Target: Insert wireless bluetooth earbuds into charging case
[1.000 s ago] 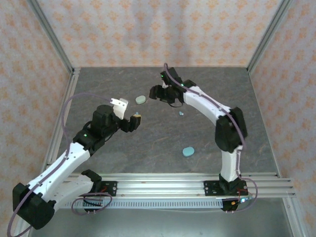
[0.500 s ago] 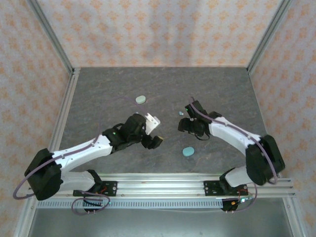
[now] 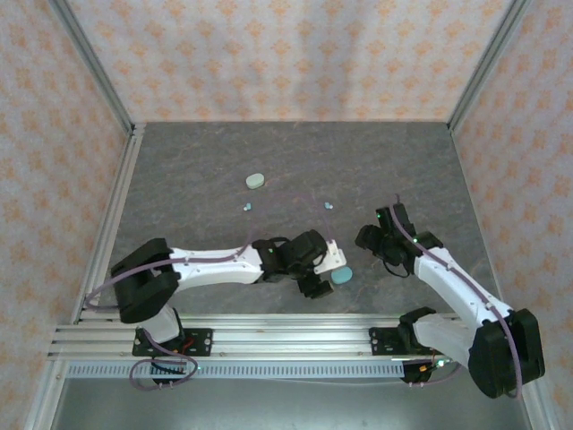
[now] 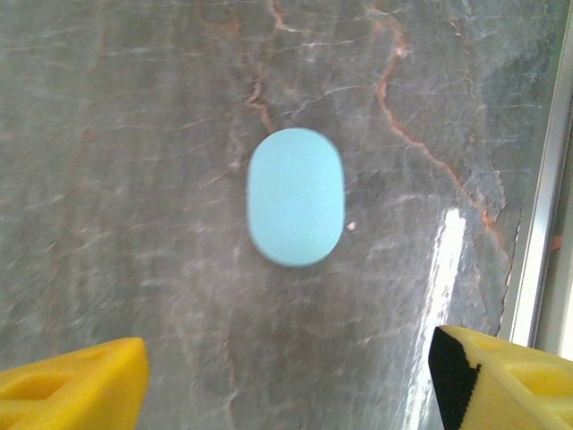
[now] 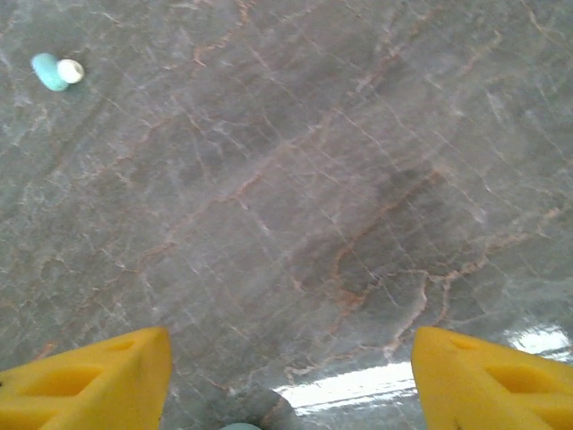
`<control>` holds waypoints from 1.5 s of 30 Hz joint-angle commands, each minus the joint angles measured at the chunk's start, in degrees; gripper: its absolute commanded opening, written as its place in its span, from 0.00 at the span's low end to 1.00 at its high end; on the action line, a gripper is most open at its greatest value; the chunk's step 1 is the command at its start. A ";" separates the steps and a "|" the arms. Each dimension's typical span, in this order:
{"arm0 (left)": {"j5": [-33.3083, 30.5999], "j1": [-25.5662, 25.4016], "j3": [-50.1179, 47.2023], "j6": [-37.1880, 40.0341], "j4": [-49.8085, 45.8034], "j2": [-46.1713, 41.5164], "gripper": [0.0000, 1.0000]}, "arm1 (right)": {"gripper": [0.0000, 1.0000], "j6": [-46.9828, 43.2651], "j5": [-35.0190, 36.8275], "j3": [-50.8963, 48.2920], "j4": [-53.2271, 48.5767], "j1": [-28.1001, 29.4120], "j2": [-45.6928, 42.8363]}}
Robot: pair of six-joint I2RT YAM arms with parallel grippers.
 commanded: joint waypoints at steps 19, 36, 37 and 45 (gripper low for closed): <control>0.30 -1.38 14.54 0.05 -5.60 17.56 0.76 | 0.72 0.44 -2.67 -2.90 -1.82 -2.44 -5.19; 2.37 2.55 8.31 -4.17 1.69 13.11 0.38 | 0.71 1.53 -6.20 0.22 -2.31 -2.58 -6.19; 2.93 3.28 7.14 -4.70 2.85 11.41 0.38 | 0.70 1.57 -6.49 0.70 -2.55 -2.55 -6.52; 4.72 11.24 -2.48 -7.25 7.45 -1.47 0.36 | 0.66 1.83 -13.20 3.86 -2.30 -2.58 -9.89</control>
